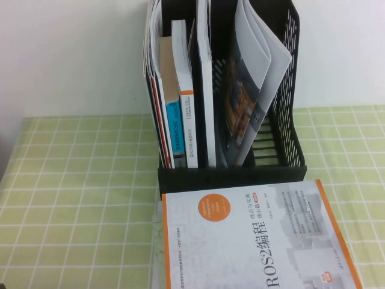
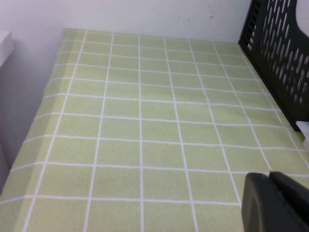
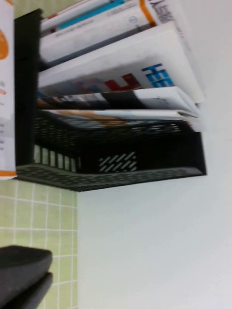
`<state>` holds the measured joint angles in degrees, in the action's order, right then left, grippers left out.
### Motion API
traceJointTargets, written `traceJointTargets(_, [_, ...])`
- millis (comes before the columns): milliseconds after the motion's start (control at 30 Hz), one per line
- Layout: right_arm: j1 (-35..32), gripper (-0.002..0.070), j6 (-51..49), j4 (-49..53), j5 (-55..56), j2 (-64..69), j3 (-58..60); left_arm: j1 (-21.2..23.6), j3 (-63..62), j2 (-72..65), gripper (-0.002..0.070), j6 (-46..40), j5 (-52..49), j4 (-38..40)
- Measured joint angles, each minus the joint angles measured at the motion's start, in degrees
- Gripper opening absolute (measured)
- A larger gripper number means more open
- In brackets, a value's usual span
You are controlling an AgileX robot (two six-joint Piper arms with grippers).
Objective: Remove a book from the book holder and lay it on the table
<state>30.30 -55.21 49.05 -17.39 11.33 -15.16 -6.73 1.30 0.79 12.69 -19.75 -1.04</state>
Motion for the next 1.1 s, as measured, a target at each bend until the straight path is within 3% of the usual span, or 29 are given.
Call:
traceJointTargets(200, [-17.0, -0.0001, -6.0, 0.3, 18.7, 0.0, 8.2, 0.0, 0.0, 0.0, -0.0003, 0.0, 0.0, 0.0])
traceJointTargets(500, [-20.9, -0.0001, -4.6, -0.6, 20.4, -0.9, 9.3, 0.0, 0.0, 0.0, -0.0003, 0.0, 0.0, -0.1])
traceJointTargets(567, [-20.9, -0.0001, 3.9, -8.7, 19.6, -1.1, 9.4, 0.0, 0.0, 0.0, -0.0003, 0.0, 0.0, -0.1])
traceJointTargets(700, [-20.9, -0.0001, 36.4, -35.8, 16.0, -3.9, 9.5, 0.0, 0.0, 0.0, -0.0002, 0.0, 0.0, -0.1])
traceJointTargets(767, [-20.9, -0.0001, 46.8, -44.6, 14.8, -6.5, 10.4, 0.0, 0.0, 0.0, -0.0003, 0.0, 0.0, -0.1])
traceJointTargets(900, [-22.7, -0.0001, 54.0, -50.8, 11.5, -11.3, 12.7, 0.0, 0.0, 0.0, -0.0003, 0.0, 0.0, -0.1])
traceJointTargets(1100, [-26.9, -0.0001, 54.4, -52.5, 7.0, -11.9, 16.5, 0.0, 0.0, 0.0, -0.0003, 0.0, 0.0, -0.1])
